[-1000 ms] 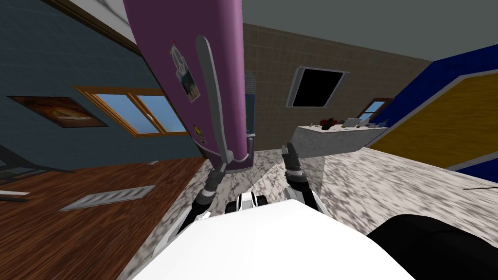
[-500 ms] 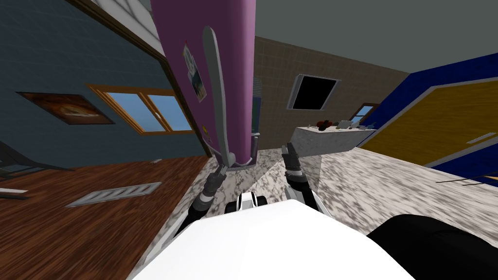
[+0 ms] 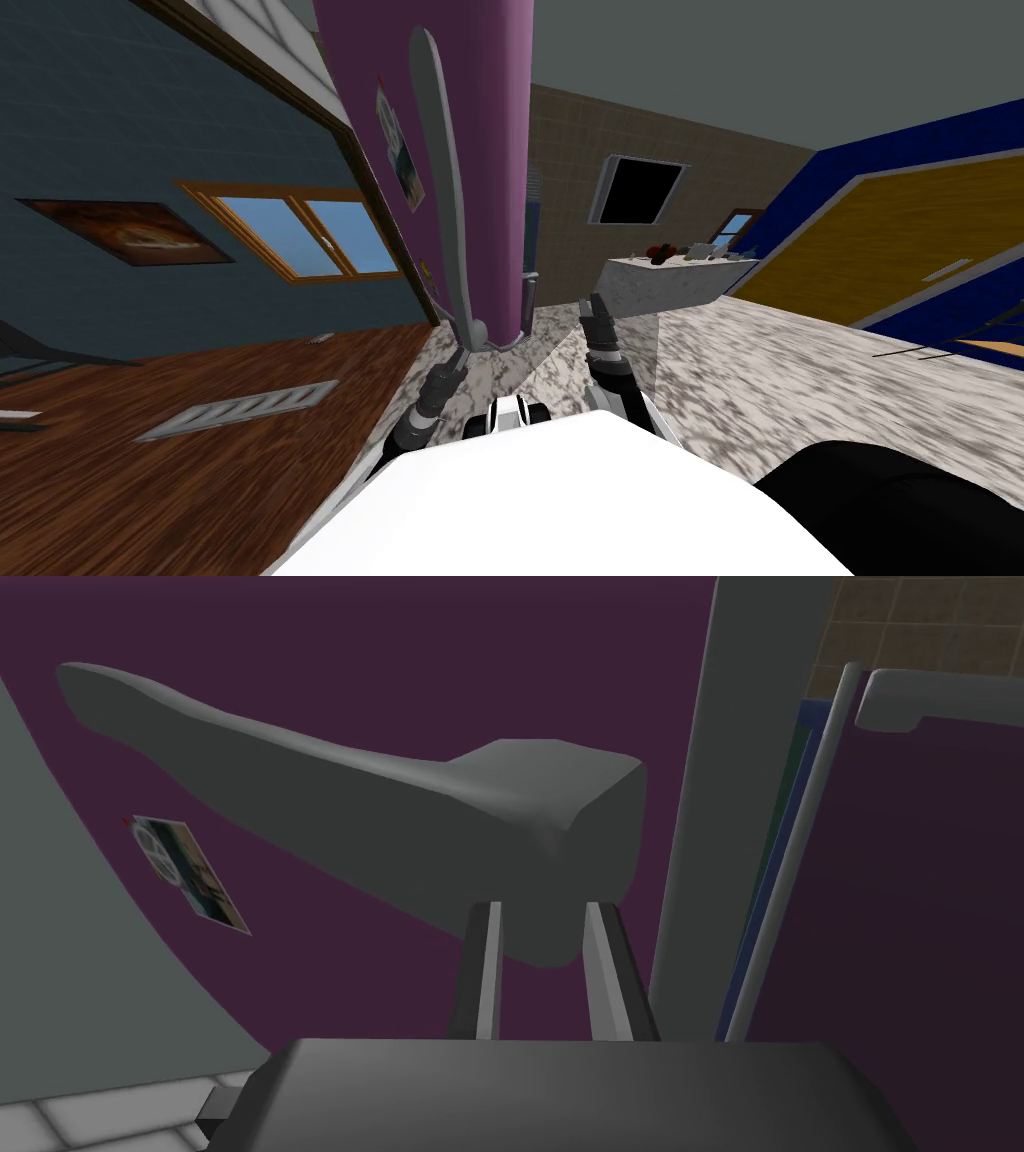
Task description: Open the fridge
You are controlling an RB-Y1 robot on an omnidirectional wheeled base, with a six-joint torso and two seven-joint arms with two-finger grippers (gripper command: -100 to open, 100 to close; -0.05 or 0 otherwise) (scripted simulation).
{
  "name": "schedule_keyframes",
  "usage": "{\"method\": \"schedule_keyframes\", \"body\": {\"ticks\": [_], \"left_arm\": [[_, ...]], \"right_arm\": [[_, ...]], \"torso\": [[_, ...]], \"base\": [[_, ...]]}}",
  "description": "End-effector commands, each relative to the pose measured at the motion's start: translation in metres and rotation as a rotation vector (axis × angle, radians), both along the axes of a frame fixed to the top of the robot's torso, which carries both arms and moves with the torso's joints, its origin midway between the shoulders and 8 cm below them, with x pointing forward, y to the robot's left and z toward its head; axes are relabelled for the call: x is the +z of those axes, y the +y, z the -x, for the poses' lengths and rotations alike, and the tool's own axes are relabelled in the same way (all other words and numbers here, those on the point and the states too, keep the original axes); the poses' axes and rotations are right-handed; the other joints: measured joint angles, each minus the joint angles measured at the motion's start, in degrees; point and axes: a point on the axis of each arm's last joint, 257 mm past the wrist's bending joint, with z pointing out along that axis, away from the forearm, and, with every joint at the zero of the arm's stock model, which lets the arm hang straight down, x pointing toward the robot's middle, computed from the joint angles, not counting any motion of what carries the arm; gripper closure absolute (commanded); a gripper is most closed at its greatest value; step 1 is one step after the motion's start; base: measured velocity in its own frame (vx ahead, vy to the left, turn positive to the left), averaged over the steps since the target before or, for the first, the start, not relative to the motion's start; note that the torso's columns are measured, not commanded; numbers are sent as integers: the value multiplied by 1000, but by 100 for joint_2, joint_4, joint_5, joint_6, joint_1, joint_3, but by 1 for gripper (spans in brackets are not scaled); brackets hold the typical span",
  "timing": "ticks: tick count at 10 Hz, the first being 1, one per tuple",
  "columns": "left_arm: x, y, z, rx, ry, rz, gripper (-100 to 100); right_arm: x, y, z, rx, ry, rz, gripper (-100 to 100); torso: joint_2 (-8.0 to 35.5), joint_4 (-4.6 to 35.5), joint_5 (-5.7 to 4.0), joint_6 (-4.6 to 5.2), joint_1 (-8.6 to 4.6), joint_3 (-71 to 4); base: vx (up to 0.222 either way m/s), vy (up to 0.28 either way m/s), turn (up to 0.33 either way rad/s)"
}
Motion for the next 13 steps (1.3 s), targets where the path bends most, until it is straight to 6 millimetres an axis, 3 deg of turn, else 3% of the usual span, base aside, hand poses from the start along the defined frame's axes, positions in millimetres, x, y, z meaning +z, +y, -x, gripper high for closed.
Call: {"method": "schedule_keyframes", "body": {"ticks": [1,7,8,10,13], "left_arm": [[15,-2,10,-40,-38,17,100],[23,-15,43,-161,-52,30,100],[19,-14,46,-171,-17,14,-100],[30,-13,49,-184,-17,14,-100],[47,-13,55,-205,-17,14,-100]], "right_arm": [[0,0,0,0,0,0,0],[0,0,0,0,0,0,0],[0,0,0,0,0,0,0],[0,0,0,0,0,-1,0],[0,0,0,0,0,-1,0]], "torso": [[-2,3,-3,0,-5,-7],[-13,-5,-6,8,-26,-14],[-20,-5,-8,8,-37,-18],[-15,-41,-23,13,-128,9],[31,-18,-3,12,-50,31]], "base": [[-63,215,-30],[-59,255,-62],[-7,93,89],[48,-55,97],[29,-46,59]]}}
